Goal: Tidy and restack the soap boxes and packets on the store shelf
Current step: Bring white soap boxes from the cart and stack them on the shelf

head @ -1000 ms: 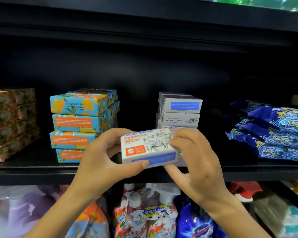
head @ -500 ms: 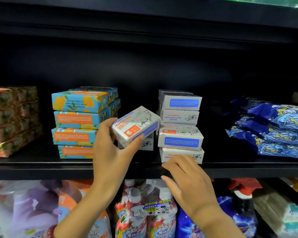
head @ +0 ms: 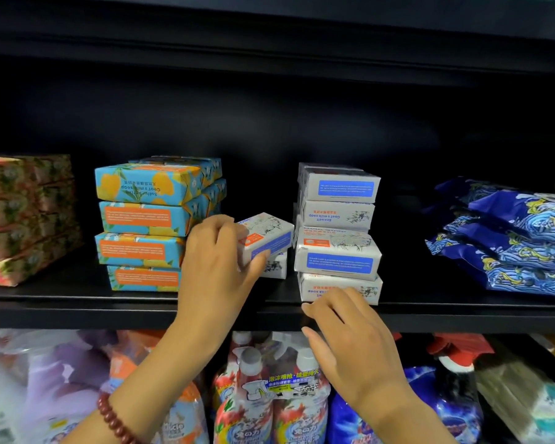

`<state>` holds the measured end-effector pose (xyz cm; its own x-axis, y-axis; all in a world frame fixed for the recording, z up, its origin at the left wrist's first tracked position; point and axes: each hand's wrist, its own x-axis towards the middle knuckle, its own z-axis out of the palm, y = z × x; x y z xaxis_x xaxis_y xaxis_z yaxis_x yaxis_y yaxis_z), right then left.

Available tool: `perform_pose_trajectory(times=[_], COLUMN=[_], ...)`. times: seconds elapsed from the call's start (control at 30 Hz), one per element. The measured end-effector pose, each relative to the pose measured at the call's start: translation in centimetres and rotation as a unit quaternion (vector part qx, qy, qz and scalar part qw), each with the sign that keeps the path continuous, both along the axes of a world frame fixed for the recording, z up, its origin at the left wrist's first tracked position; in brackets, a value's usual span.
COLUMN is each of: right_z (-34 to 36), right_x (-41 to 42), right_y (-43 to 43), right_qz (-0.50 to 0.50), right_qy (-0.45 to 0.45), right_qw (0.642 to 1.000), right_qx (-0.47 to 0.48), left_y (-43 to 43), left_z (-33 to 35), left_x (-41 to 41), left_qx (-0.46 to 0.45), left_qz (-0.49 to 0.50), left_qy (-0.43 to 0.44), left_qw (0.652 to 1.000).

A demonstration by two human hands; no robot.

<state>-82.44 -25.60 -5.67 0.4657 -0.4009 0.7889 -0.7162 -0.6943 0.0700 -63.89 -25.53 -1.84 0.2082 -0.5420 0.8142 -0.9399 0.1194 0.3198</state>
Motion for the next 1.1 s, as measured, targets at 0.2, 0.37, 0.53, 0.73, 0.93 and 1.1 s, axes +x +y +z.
perform_pose_trajectory(times=[0.2, 0.37, 0.53, 0.73, 0.93, 1.1], right_z=[-0.1, -0.1, 0.0, 3.9, 6.0, 5.0], right_x=[0.0, 0.0, -0.4, -2.6, -3.3, -3.0], right_y=[-0.1, 0.0, -0.1, -0.9, -3.3, -3.0], right_qz=[0.000, 0.006, 0.025, 0.108, 0.014, 0.031], right_qy=[-0.002, -0.001, 0.001, -0.152, -0.019, -0.043], right_qw=[1.000, 1.000, 0.999, 0.982, 0.992, 0.996], right_qx=[0.006, 0.010, 0.029, -0.014, 0.121, 0.071], left_y=[0.1, -0.3, -0.3, 1.4, 1.4, 1.7], left_z=[1.2, 1.6, 1.3, -2.3, -2.8, -2.6], left_x=[0.5, 1.0, 0.6, 0.5, 0.3, 0.1], left_qx=[0.011, 0.037, 0.054, -0.050, -0.024, 0.013], left_qz=[-0.006, -0.025, -0.022, -0.096, -0.065, -0.065], left_qy=[-0.098, -0.105, -0.085, -0.088, -0.118, -0.097], left_qw=[0.995, 0.993, 0.995, 0.990, 0.991, 0.993])
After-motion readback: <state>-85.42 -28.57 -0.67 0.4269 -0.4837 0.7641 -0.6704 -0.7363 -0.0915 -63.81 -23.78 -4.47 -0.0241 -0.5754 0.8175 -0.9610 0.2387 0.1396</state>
